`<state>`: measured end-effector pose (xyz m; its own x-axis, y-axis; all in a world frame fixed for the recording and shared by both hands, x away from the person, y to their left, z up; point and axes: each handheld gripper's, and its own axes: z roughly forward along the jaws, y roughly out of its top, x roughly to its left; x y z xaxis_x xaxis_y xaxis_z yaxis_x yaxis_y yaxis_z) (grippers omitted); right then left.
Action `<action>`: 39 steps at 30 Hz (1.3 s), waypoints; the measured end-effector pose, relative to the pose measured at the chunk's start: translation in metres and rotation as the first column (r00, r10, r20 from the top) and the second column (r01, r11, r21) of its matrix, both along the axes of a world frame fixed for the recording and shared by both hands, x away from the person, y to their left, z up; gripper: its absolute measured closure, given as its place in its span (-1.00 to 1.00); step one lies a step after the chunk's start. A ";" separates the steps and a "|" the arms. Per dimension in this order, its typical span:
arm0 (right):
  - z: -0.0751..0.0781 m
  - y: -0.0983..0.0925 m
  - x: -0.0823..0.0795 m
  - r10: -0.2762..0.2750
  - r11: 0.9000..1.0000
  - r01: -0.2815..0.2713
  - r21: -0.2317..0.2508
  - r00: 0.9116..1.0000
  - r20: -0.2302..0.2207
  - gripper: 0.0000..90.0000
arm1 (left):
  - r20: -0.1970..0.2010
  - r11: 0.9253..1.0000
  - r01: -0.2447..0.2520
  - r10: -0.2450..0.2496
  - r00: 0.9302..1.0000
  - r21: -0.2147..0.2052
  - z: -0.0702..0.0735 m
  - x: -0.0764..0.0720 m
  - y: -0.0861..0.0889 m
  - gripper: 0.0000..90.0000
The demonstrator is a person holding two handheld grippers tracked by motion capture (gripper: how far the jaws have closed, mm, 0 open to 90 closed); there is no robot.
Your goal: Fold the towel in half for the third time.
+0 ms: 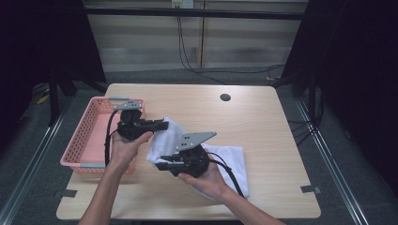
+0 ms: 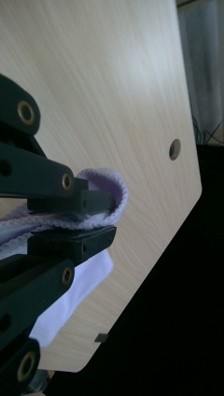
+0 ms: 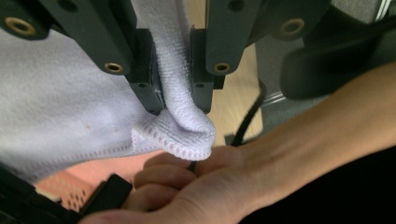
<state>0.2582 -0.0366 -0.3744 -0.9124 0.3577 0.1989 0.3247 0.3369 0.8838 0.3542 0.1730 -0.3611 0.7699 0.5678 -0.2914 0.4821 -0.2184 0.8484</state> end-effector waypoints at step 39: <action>-0.077 -0.132 -0.034 -0.237 0.971 0.229 -0.074 0.962 -0.134 0.49 | -0.135 0.976 0.186 -0.170 0.976 0.114 -0.080 0.014 -0.143 0.74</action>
<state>0.2245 -0.1682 -0.4516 -0.7667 0.5717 0.2921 0.5196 0.2855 0.8053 0.3686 0.0299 -0.4409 0.8244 0.4627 -0.3260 0.5254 -0.4114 0.7448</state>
